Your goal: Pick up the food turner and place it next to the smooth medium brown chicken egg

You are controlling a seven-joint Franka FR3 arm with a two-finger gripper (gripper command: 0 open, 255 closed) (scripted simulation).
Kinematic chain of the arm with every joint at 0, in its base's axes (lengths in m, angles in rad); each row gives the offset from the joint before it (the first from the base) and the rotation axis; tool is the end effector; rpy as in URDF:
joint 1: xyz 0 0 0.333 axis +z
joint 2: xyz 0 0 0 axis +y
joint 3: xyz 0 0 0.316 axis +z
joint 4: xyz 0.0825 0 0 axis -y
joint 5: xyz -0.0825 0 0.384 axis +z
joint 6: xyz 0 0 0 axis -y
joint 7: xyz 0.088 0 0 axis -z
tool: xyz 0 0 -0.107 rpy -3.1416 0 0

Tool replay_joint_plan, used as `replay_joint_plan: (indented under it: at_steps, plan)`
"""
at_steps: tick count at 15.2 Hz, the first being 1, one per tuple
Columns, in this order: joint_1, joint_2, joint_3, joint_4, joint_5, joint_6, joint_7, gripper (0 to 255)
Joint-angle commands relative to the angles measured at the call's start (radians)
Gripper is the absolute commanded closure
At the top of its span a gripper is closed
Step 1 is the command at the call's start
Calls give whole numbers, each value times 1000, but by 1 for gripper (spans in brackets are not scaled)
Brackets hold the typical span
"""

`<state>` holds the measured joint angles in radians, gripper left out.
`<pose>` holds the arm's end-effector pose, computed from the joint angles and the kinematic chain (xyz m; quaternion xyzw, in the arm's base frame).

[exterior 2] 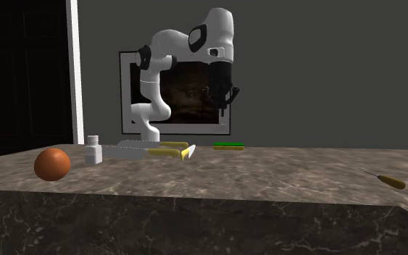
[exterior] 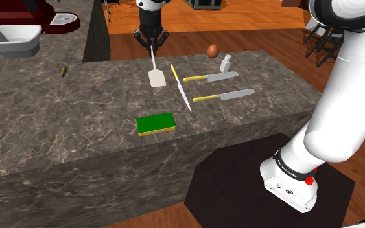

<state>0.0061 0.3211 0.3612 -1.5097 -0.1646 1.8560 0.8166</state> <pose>0.6289 0.1968 0.4945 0.9768 -0.2113 0.0325 0.0068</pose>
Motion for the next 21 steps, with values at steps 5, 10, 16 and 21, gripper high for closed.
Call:
replay_joint_plan:
  at_steps: [5, 10, 16, 21]
  plan:
    - [-107, -141, -34, -190, 61, 66, -138, 255]
    - [-180, -229, -78, -299, 101, 99, -261, 255]
    - [-256, -301, -142, -388, 133, 122, -411, 255]
    - [-316, -335, -201, -428, 148, 132, -534, 255]
